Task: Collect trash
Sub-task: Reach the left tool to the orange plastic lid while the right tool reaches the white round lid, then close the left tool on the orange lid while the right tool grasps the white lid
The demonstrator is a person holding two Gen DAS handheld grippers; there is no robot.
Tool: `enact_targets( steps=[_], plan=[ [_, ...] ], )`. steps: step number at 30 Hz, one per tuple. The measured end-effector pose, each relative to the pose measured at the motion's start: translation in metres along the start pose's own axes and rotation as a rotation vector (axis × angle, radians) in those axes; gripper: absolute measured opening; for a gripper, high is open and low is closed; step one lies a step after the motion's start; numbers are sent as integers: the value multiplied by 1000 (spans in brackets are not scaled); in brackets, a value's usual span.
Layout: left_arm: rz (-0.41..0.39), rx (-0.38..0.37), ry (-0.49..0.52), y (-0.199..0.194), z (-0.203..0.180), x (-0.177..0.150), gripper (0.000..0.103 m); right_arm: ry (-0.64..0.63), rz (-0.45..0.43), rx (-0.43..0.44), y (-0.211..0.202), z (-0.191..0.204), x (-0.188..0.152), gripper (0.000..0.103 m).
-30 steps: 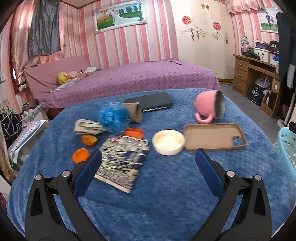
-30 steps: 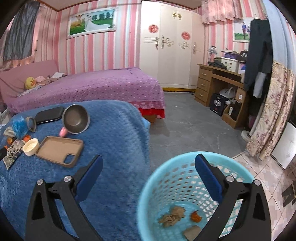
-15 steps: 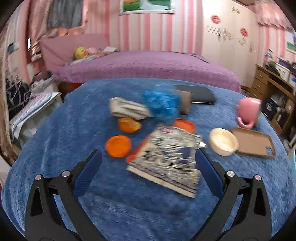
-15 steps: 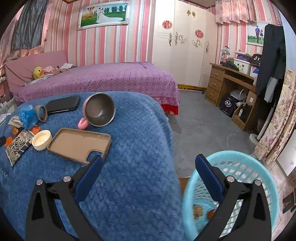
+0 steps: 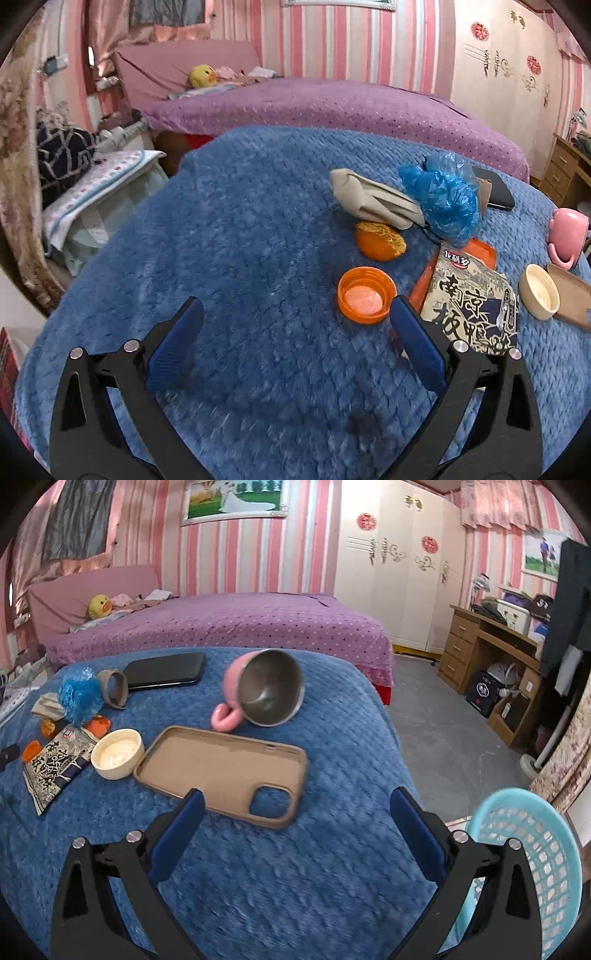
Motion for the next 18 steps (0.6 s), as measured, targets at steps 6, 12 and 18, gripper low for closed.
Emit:
enact_targets(
  steps=[6, 12, 18],
  plan=[
    [41, -42, 83, 17, -24, 0, 96, -15, 38, 7, 8, 11, -3, 98],
    [89, -94, 103, 28, -36, 0, 75, -3, 43, 39, 8, 19, -3, 98],
    [96, -132, 113, 30, -42, -1, 39, -10, 13, 127, 7, 50, 12, 98]
  ],
)
Point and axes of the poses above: each gripper's, at about its wrist camera, not at the fingertips, and y roughly the way its jaws point, z to its left, x to its top, the point moved 5 cm from there along y, roughly the way its jaws point, and after that the axes turned 9 degrees about -z, right-handed, at the moved point
